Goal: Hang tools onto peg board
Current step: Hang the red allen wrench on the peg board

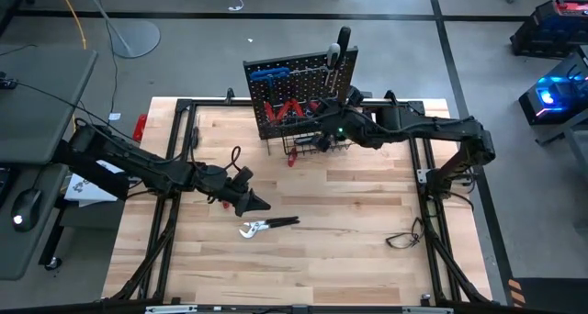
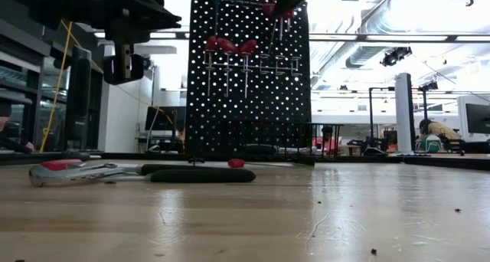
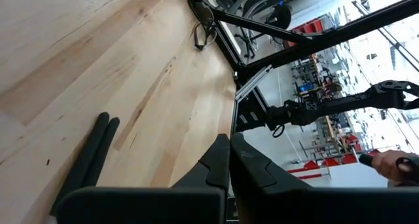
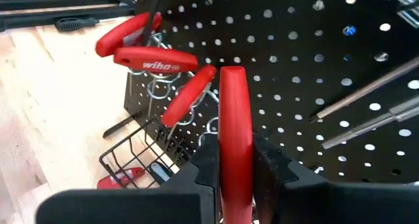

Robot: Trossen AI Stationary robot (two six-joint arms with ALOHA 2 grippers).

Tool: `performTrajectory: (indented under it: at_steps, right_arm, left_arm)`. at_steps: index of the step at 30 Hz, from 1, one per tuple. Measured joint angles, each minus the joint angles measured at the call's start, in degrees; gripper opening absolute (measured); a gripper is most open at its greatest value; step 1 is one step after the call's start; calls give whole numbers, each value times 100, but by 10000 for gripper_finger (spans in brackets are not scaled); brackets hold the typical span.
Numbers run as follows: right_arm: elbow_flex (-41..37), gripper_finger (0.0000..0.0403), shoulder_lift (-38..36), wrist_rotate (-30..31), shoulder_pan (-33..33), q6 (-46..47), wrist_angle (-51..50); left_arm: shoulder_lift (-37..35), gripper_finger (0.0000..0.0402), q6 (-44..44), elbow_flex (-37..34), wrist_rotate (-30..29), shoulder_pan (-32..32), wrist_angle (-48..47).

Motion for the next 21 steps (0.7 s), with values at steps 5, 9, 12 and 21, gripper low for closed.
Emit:
performTrajectory:
  at_steps: [5,9,12,21]
  right_arm:
    - [1,37,-2,-277,-168,-42,-23]
    - [2,37,-2,-1246,-480,171,-39]
    - [3,37,-2,-1440,-638,303,-50]
    - [3,168,-7,-1471,-757,261,-58]
  left_arm:
    - [0,0,4,0,-2,-59,-9]
    - [2,0,5,0,3,-67,-7]
    - [2,0,7,0,4,-65,-7]
    - [2,0,4,0,4,-102,-4]
